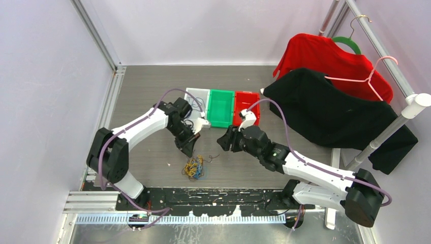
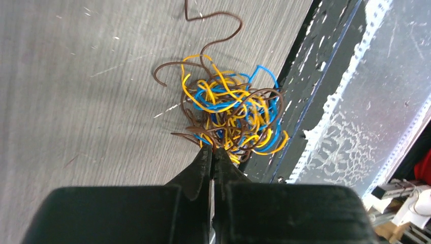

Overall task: Untangle the cables
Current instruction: Untie the cable.

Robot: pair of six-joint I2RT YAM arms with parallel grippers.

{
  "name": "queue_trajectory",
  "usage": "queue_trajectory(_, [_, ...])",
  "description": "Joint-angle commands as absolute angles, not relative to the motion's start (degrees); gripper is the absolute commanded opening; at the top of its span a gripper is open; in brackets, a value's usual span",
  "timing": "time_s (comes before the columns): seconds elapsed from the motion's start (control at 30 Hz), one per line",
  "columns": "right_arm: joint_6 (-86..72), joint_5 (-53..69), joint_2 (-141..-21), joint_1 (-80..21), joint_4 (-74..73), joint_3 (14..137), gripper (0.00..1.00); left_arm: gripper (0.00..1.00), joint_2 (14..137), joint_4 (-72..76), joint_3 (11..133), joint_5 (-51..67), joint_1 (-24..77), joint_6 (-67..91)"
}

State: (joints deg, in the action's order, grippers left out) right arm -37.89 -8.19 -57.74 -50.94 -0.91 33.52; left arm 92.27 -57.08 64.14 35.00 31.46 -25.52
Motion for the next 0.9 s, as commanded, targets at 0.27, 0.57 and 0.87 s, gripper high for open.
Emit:
queue_trajectory(0.27, [-24.43, -13.60, -62.80, -61.75, 17.73, 37.15, 0.74, 0.00, 81.12, -67.24, 79.43, 33.53, 31.03, -14.43])
queue_trajectory(0.57, [-18.59, -20.78, -70.33, -68.74, 27.64, 40.23, 0.75, 0.00, 80.61, -72.96, 86.71, 35.54, 31.22, -12.36])
queue_trajectory(0.87, [-15.42, -22.95, -76.19, -69.26, 32.63, 43.72, 0.70, 0.00, 80.33, -77.97, 93.91, 39.73, 31.81, -10.70])
